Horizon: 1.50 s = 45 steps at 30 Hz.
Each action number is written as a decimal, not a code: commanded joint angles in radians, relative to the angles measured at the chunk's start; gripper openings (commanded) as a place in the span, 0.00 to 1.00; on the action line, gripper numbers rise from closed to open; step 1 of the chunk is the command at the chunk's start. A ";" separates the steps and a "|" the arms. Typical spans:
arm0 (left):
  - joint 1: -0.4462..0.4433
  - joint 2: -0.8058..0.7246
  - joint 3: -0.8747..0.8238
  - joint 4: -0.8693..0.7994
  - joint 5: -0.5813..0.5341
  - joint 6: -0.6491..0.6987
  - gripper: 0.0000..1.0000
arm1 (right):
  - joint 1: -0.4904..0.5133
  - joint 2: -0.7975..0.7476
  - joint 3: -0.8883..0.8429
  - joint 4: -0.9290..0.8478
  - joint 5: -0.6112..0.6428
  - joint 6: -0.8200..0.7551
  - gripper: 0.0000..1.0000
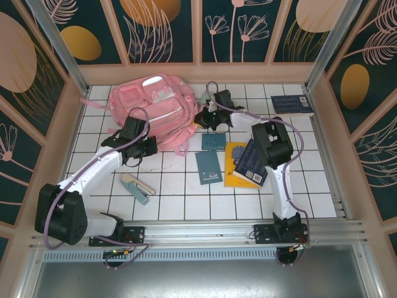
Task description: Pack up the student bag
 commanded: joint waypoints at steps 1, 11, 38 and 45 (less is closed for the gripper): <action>0.005 -0.014 -0.025 -0.033 -0.043 0.011 0.00 | -0.045 0.013 0.079 0.008 0.133 -0.064 0.00; 0.093 -0.026 -0.076 0.000 -0.085 0.002 0.00 | -0.060 0.045 0.203 -0.091 0.148 -0.132 0.32; 0.092 -0.034 -0.039 0.104 0.114 -0.026 0.00 | 0.344 -0.242 -0.236 0.157 0.213 0.676 0.61; 0.091 -0.051 -0.040 0.099 0.121 -0.028 0.00 | 0.343 -0.145 -0.198 0.154 0.257 0.735 0.54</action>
